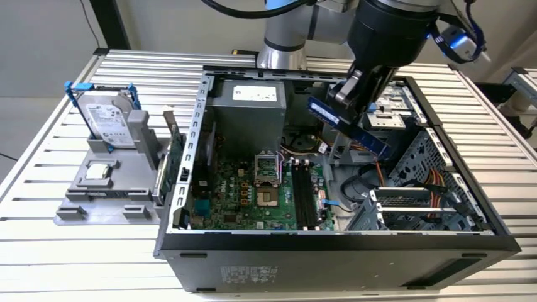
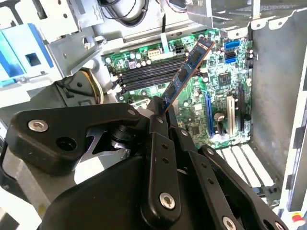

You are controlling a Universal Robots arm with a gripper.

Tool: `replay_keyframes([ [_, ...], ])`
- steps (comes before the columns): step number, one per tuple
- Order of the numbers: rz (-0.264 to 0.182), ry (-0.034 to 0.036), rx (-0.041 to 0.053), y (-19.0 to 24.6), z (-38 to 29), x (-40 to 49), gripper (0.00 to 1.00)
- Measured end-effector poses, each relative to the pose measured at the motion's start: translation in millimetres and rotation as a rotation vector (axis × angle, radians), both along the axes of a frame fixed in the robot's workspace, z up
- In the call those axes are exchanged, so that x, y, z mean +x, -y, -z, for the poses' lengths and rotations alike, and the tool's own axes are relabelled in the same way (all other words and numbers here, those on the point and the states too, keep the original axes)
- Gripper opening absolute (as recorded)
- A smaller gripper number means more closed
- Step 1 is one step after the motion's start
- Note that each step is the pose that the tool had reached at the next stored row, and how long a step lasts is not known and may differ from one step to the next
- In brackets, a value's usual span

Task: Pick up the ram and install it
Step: 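Insert the ram into the slot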

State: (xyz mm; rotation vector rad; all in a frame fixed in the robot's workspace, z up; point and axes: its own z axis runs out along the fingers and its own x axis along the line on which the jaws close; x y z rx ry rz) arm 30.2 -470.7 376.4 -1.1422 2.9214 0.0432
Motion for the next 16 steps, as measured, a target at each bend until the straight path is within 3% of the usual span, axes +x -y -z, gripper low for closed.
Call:
replay_keyframes([
  [16, 0.197, 0.0, 0.0, 0.0, 0.0, 0.0, 0.0],
])
